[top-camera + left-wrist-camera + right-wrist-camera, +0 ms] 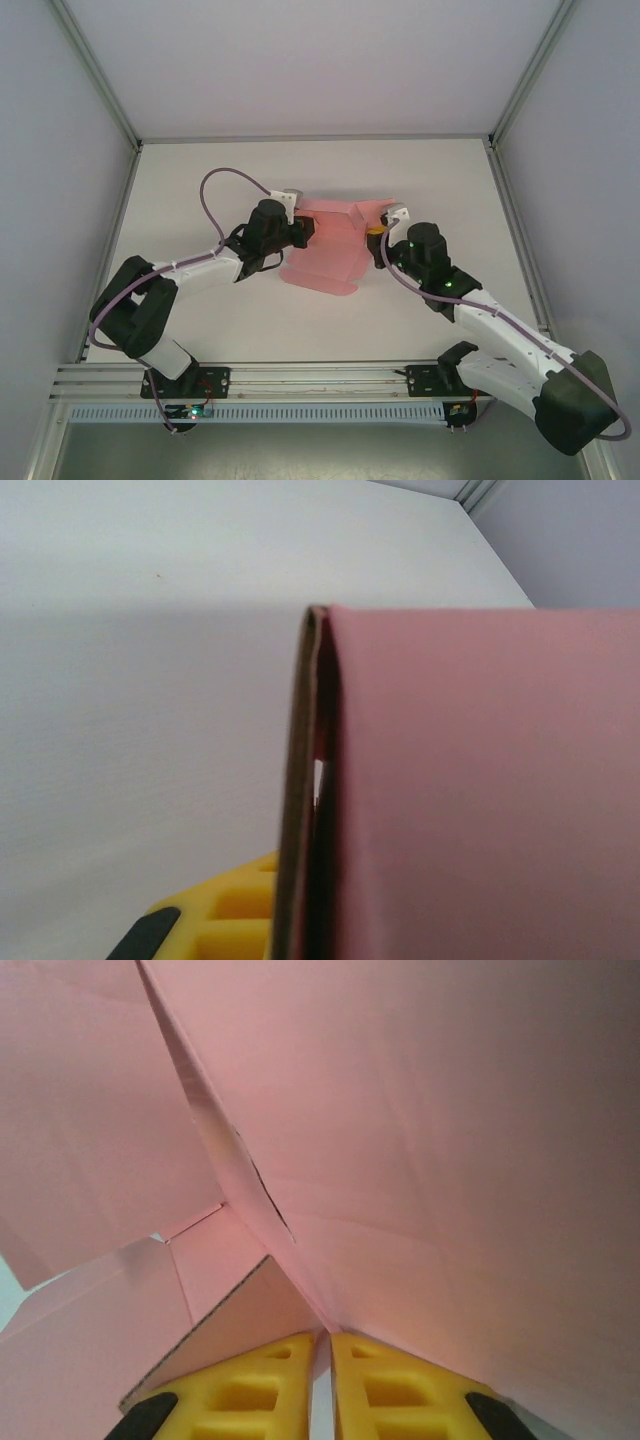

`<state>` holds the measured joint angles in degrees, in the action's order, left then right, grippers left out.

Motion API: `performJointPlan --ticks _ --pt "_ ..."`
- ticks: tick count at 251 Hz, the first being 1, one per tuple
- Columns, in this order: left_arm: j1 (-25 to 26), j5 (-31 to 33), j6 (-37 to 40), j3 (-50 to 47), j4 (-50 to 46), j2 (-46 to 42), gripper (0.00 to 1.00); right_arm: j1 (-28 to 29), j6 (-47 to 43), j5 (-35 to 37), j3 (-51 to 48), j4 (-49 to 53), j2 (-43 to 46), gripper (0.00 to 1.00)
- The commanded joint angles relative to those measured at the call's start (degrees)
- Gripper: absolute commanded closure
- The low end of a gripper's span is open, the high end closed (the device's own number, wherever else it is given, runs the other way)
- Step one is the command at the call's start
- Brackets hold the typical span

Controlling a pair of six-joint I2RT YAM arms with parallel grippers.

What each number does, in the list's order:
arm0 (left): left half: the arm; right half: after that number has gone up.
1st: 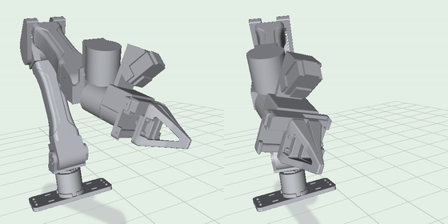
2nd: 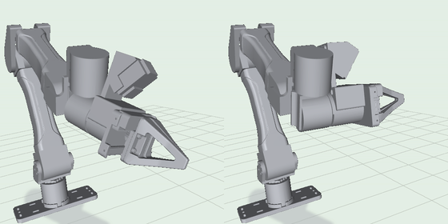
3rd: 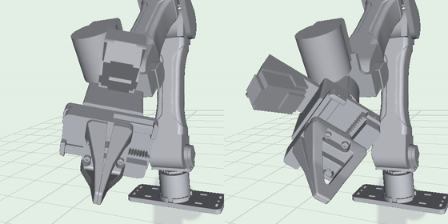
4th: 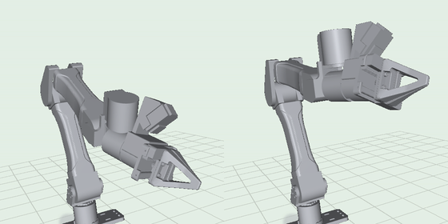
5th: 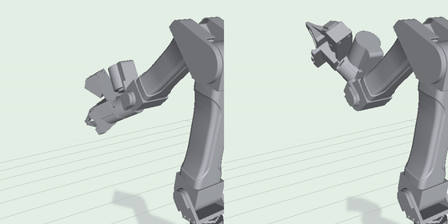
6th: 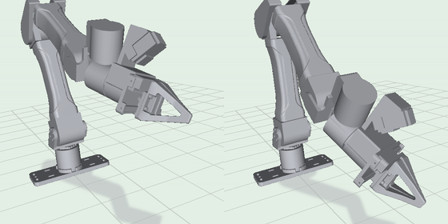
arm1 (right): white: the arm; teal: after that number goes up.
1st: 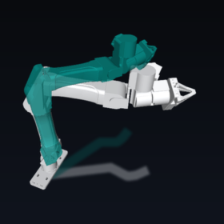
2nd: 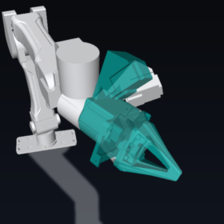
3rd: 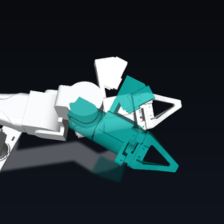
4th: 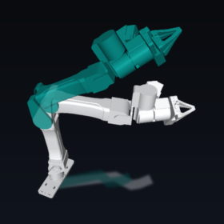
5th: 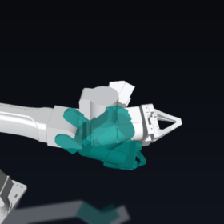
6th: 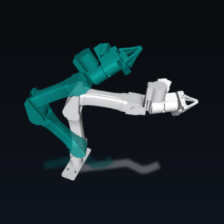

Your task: Assemble paper box

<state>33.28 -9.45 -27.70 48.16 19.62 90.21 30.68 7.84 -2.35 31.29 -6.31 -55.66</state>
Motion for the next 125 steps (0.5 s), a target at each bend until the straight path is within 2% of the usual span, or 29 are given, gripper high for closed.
performJointPlan --ticks 1,24,80,125 --pt "0.4 -2.1 0.2 2.5 0.0 1.1 1.00 3.7 -4.8 9.3 2.1 -2.4 -0.5 0.85" --pt "0.4 -2.6 0.0 2.6 0.1 1.4 1.00 5.8 -8.7 12.5 3.1 -2.2 -1.3 0.80" --pt "0.3 -5.1 -2.1 2.6 1.4 1.4 1.00 8.1 -11.2 13.2 5.4 -0.4 -8.3 0.80" --pt "0.4 -5.7 -2.6 2.4 1.4 0.5 1.00 11.6 -16.2 22.4 9.2 3.7 -16.4 0.81"
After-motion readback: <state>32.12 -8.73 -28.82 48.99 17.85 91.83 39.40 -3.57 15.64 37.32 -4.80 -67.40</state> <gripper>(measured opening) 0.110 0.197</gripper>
